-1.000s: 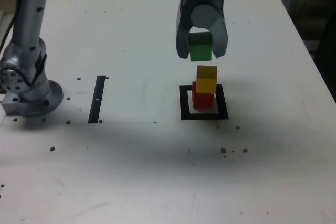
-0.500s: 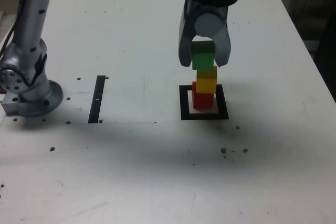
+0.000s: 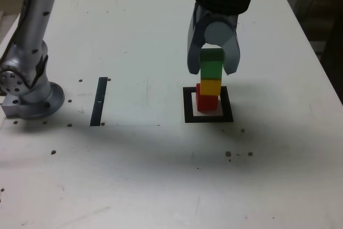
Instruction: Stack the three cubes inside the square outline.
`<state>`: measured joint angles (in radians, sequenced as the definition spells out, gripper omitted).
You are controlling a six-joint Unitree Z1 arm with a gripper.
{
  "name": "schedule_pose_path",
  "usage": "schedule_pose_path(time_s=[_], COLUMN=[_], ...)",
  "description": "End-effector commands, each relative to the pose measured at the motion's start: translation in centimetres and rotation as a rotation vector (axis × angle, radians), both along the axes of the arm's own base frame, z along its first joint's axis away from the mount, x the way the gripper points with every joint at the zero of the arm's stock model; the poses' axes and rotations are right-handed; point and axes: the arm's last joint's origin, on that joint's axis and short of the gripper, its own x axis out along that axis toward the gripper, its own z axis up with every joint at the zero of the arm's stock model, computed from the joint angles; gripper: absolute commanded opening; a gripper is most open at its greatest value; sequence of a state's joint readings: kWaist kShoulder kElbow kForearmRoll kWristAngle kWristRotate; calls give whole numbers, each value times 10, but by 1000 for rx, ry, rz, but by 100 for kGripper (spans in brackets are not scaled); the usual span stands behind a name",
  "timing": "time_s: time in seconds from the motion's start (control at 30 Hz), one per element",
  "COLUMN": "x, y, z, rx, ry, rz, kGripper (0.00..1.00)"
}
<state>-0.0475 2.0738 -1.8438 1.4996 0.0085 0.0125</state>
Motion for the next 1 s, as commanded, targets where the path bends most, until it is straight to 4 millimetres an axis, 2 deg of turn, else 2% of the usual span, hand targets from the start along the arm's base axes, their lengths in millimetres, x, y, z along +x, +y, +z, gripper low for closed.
schedule_pose_path(time_s=[0.0,0.07,0.13,0.43,0.63,0.97], x=[0,0,-1,-9,-27,-59], y=[-1,0,0,1,3,6], z=[-2,-2,-2,7,27,45], rx=[1,2,4,16,39,63], ry=[3,3,3,-23,-73,-99], rz=[-5,-6,-7,-8,-7,-3], kGripper=[75,93,99,99,99,99])
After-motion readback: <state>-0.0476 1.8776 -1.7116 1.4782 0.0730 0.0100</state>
